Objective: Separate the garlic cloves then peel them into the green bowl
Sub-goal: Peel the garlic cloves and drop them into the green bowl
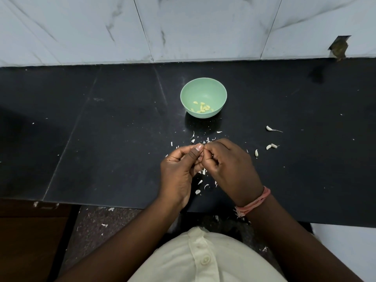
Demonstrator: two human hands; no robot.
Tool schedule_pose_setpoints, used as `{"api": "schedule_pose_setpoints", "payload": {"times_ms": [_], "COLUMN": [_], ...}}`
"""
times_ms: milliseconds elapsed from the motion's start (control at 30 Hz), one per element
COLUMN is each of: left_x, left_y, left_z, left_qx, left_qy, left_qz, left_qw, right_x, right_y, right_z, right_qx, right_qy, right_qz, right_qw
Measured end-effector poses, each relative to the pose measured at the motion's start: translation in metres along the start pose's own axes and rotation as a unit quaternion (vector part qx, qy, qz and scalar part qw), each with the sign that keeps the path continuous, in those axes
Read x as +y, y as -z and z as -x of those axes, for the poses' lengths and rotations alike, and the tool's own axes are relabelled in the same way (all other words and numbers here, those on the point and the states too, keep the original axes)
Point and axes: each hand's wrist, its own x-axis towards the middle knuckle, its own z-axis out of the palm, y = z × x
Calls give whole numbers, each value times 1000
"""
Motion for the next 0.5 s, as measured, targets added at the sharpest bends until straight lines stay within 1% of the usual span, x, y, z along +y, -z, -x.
{"api": "schedule_pose_setpoints", "payload": {"times_ms": [167, 300, 400, 500], "left_x": [0, 1, 1, 2], "left_y": [1, -2, -3, -3], "left_z": [-2, -3, -3, -2], "left_qx": [4, 12, 17, 13], "left_qy": [6, 23, 44, 56], "left_qz": [-18, 1, 26, 25], "left_qw": [1000, 1000, 999, 998], "right_x": [5, 5, 3, 4], "right_y": [1, 2, 1, 0], "right_z": [-3, -3, -1, 0], "right_qx": [-22, -39, -40, -31], "right_qy": [-27, -45, -58, -56], "right_qz": [-23, -44, -64, -50], "right_qw": [999, 997, 995, 997]}}
